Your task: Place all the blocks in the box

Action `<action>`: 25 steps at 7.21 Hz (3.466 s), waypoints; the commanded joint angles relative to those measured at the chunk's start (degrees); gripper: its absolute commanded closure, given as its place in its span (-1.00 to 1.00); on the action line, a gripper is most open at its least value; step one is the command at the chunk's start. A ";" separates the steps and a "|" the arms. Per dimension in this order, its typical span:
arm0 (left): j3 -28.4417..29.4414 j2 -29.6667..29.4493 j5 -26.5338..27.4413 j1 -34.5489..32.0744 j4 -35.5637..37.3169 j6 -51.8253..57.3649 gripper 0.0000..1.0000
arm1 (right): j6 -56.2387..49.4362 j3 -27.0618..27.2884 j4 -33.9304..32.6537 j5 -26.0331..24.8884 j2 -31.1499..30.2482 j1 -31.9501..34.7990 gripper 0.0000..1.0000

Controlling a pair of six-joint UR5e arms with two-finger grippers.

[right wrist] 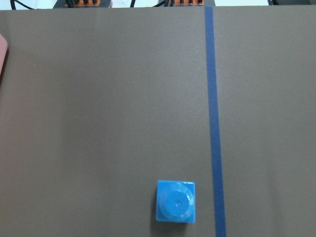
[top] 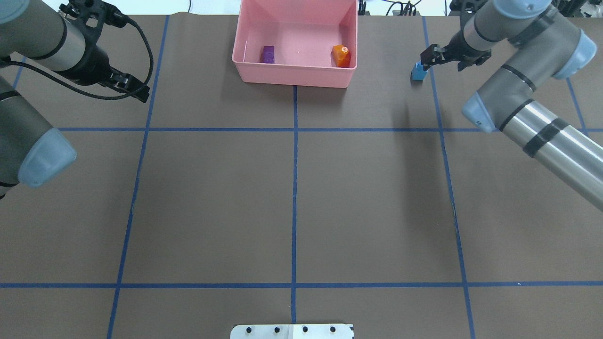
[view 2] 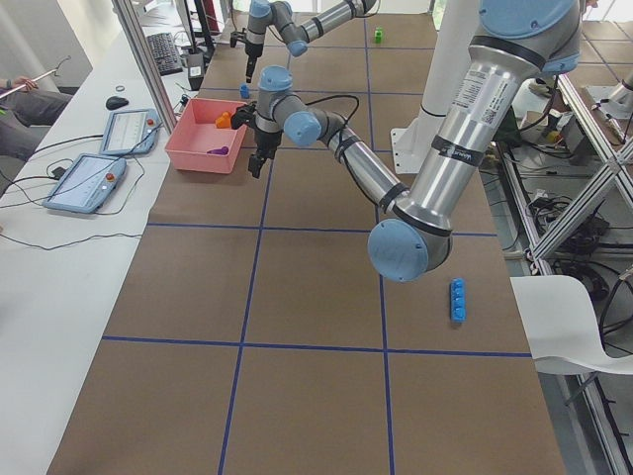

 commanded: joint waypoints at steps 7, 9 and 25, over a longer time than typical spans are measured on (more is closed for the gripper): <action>0.02 0.00 0.12 0.09 -0.09 -0.30 -1.00 | 1.77 -9.98 5.16 -4.92 3.55 -2.63 0.65; 0.02 0.09 0.12 0.09 -0.09 -0.30 -1.00 | 1.77 -9.46 5.24 -4.92 3.64 -2.54 1.00; -0.51 2.28 0.30 0.26 -0.18 -0.30 -1.00 | 17.44 6.14 -23.34 -8.89 18.85 -6.86 -1.00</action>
